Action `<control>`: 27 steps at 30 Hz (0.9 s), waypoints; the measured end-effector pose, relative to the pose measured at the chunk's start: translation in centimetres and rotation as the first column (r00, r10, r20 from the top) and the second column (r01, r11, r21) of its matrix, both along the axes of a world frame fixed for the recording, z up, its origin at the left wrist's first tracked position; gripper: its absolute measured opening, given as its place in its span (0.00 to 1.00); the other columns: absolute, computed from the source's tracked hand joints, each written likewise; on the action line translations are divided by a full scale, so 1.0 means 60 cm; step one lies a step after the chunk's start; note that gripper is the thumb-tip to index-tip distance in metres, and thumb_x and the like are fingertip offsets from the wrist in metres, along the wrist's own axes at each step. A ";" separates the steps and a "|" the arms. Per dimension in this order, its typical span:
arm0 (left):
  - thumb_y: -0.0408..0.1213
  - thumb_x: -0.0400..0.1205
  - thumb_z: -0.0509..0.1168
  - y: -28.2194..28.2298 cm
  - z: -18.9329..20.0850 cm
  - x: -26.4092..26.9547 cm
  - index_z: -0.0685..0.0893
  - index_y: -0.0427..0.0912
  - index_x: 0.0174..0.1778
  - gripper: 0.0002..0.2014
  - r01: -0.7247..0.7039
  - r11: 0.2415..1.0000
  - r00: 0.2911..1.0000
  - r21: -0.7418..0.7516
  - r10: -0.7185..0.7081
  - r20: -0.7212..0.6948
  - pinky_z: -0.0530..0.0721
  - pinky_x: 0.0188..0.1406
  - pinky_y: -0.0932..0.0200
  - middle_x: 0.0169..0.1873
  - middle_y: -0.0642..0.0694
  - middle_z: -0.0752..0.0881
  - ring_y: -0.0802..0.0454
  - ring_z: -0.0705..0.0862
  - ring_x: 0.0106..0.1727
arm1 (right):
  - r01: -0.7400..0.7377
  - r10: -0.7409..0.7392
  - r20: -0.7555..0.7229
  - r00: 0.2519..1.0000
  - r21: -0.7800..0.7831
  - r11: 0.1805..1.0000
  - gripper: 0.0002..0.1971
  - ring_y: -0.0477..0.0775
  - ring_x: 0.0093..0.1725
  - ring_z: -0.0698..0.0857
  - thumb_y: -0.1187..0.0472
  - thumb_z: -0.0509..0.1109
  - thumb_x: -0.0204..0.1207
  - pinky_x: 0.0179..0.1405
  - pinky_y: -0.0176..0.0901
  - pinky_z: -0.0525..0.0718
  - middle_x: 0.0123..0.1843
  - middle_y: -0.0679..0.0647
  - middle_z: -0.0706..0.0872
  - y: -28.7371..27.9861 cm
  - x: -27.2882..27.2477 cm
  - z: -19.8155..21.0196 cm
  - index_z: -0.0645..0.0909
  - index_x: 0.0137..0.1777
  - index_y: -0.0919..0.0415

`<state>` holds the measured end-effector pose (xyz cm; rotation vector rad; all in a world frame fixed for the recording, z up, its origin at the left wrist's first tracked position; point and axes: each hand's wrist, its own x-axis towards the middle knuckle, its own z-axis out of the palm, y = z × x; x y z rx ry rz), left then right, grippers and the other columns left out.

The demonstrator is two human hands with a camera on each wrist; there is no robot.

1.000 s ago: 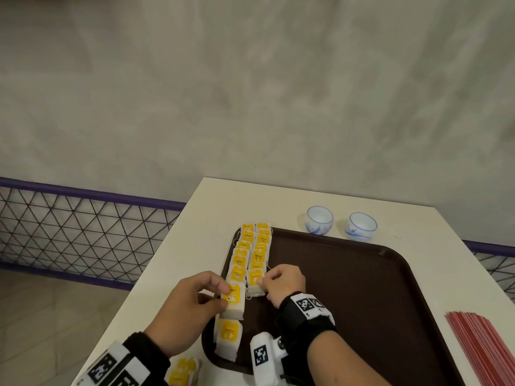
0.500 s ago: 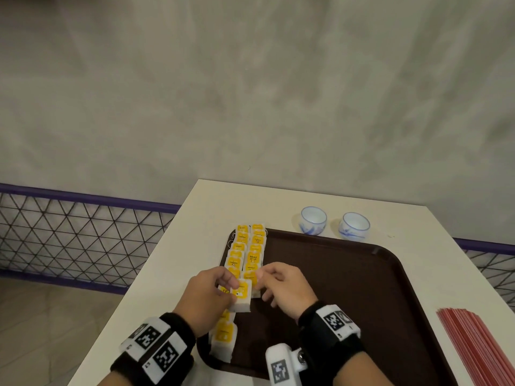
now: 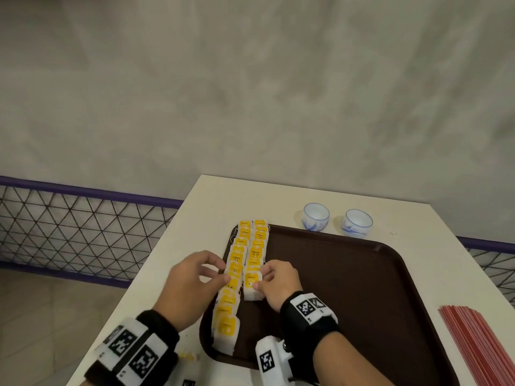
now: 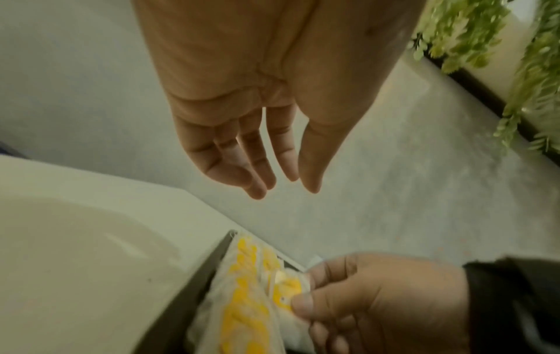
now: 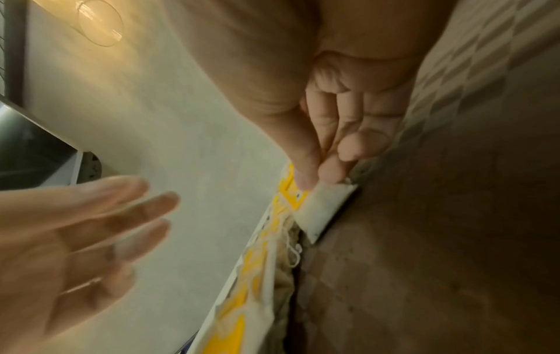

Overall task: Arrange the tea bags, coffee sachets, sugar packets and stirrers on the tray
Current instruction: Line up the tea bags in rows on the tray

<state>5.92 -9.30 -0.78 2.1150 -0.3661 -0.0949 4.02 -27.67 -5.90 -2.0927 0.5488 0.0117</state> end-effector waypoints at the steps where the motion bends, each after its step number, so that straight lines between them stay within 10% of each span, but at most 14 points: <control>1: 0.36 0.72 0.75 0.013 0.004 -0.001 0.84 0.52 0.37 0.07 -0.015 1.000 1.000 -0.012 0.015 0.009 0.78 0.36 0.66 0.43 0.58 0.87 0.64 0.85 0.39 | 0.009 -0.009 0.007 1.000 -0.013 1.000 0.13 0.53 0.40 0.87 0.67 0.79 0.69 0.46 0.43 0.86 0.37 0.53 0.85 0.002 0.004 0.000 0.78 0.35 0.51; 14: 0.33 0.72 0.76 0.131 0.019 -0.049 0.86 0.53 0.36 0.09 -0.051 0.998 0.998 -0.034 0.052 0.043 0.77 0.27 0.66 0.39 0.58 0.88 0.60 0.85 0.35 | 0.079 -0.080 -0.014 0.997 -0.071 0.994 0.16 0.57 0.44 0.89 0.63 0.78 0.69 0.47 0.53 0.88 0.44 0.55 0.87 -0.006 -0.001 0.002 0.72 0.40 0.48; 27: 0.49 0.71 0.72 0.134 -0.066 -0.127 0.76 0.59 0.65 0.26 0.320 0.734 0.943 0.599 -0.307 -0.128 0.76 0.58 0.66 0.57 0.57 0.76 0.57 0.78 0.57 | -0.353 0.353 -0.007 0.936 -0.055 0.934 0.12 0.44 0.37 0.83 0.50 0.77 0.71 0.39 0.37 0.79 0.38 0.46 0.83 0.097 -0.176 0.112 0.77 0.50 0.47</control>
